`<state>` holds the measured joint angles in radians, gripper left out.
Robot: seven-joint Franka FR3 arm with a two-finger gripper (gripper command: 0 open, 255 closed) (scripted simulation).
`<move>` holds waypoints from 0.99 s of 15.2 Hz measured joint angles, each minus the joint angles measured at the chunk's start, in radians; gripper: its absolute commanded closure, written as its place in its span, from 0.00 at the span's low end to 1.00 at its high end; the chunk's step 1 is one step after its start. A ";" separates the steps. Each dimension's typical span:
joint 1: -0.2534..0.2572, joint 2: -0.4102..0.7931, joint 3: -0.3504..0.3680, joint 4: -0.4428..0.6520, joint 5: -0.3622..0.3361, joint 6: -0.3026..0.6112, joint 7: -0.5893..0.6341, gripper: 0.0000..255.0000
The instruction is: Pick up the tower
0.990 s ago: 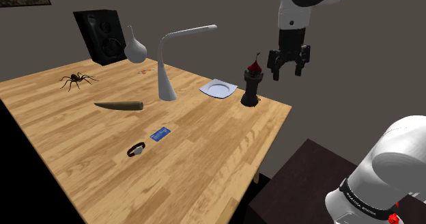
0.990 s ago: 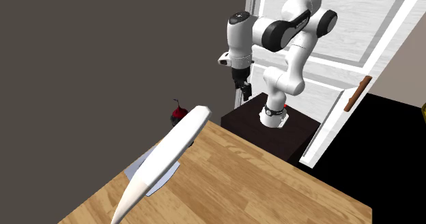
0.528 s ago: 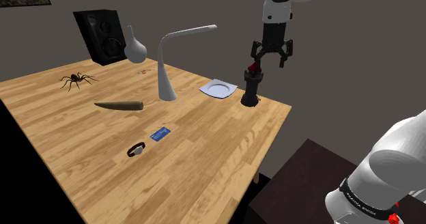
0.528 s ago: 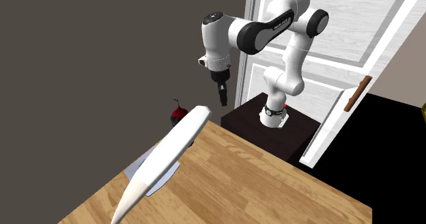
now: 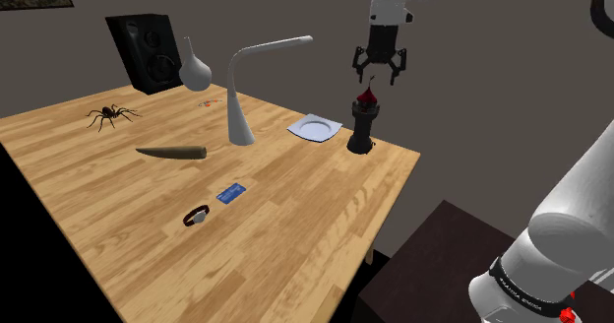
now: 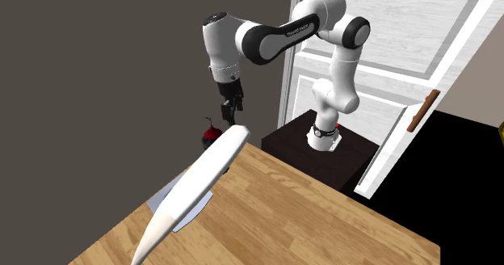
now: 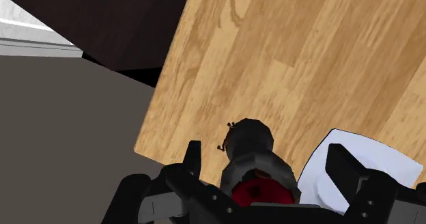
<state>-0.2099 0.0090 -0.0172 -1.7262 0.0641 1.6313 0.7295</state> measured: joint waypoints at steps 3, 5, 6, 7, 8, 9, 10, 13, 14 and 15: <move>-0.021 0.098 -0.021 0.122 0.012 -0.008 0.068 0.00; -0.035 0.162 -0.037 0.213 0.022 -0.024 0.113 0.00; -0.042 0.191 -0.044 0.254 0.027 -0.031 0.137 0.00; -0.050 0.226 -0.052 0.301 0.033 -0.037 0.158 0.00; -0.059 0.252 -0.061 0.337 0.039 -0.043 0.179 0.00; -0.066 0.278 -0.067 0.376 0.044 -0.051 0.196 0.00; -0.071 0.285 -0.071 0.380 0.047 -0.046 0.201 0.00; -0.074 0.287 -0.075 0.345 0.049 -0.009 0.203 0.00; -0.073 0.284 -0.074 0.328 0.049 0.007 0.204 0.00; -0.073 0.283 -0.074 0.314 0.049 0.020 0.203 0.00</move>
<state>-0.2827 0.2922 -0.0915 -1.4127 0.1127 1.6511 0.9323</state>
